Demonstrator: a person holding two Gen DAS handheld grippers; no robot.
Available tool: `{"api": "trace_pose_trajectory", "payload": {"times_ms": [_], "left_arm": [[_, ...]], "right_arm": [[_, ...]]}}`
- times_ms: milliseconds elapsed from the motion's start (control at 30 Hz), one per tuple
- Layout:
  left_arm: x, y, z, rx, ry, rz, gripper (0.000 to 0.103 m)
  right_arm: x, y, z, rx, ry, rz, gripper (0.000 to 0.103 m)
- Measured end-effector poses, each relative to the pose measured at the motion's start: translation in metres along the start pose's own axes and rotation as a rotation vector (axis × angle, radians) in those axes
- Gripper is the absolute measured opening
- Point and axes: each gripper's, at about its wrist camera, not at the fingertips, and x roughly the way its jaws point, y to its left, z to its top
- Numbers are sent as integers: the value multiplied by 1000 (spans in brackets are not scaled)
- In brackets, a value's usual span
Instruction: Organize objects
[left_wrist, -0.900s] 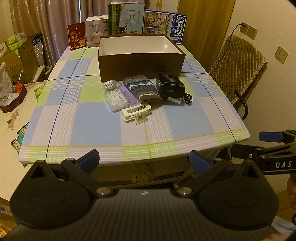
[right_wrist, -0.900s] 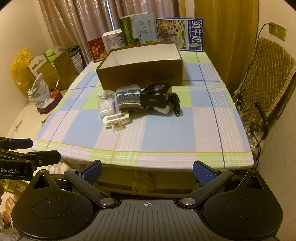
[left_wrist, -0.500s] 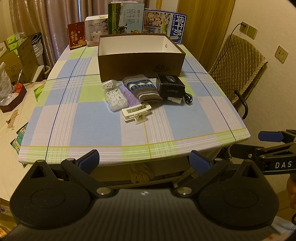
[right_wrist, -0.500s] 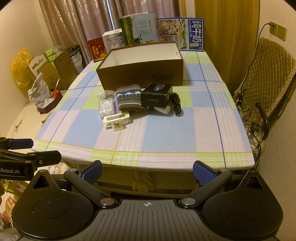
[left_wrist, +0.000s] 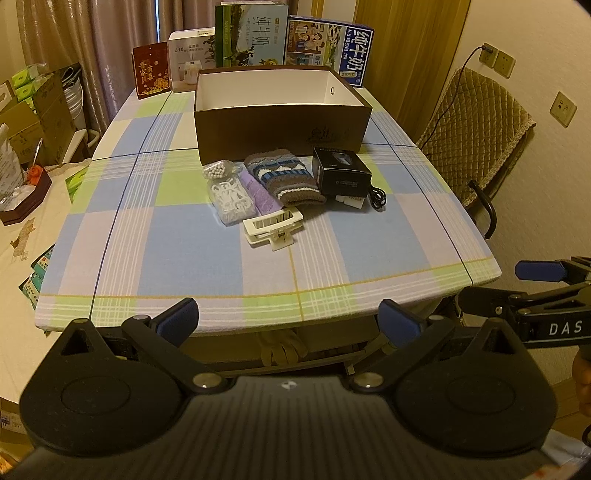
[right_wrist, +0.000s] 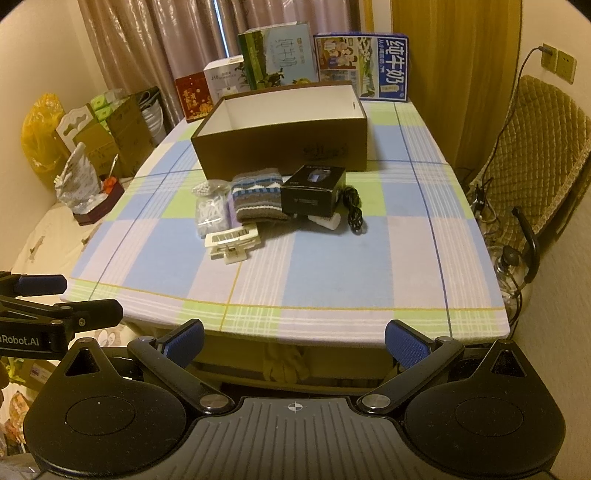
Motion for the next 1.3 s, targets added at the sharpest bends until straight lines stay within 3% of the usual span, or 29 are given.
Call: {"api": "trace_pose_trajectory", "payload": {"times_ms": [1300], "left_arm": [[58,13,53,-44,28,23,102]], "right_arm": [[53,-36,50,17,37,31,101]]}}
